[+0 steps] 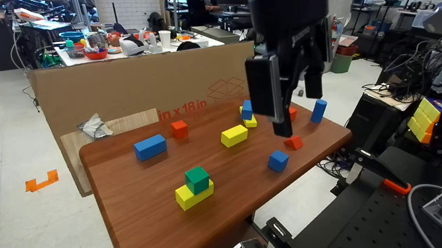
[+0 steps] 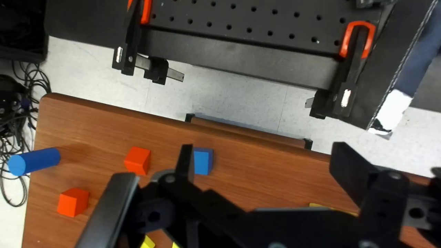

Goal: Put the green cube on top of the blue cube

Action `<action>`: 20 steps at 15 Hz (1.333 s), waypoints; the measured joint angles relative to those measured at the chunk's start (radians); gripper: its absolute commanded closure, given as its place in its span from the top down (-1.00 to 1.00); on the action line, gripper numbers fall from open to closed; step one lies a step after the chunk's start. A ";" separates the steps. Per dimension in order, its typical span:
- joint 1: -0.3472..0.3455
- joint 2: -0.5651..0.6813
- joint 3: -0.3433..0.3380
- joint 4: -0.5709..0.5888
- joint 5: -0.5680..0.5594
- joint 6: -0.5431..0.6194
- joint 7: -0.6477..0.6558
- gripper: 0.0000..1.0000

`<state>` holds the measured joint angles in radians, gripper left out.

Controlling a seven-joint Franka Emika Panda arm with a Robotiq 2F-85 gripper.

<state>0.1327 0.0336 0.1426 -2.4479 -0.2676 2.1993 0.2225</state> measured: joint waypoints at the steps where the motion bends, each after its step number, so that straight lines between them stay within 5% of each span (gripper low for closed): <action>1: 0.000 0.024 -0.002 -0.005 -0.026 0.048 0.031 1.00; 10: 0.007 0.181 -0.041 -0.014 -0.076 0.392 0.199 1.00; 20: 0.036 0.311 -0.043 -0.006 0.108 0.657 0.121 1.00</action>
<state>0.1688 0.3447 0.0993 -2.4544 -0.1595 2.8566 0.3436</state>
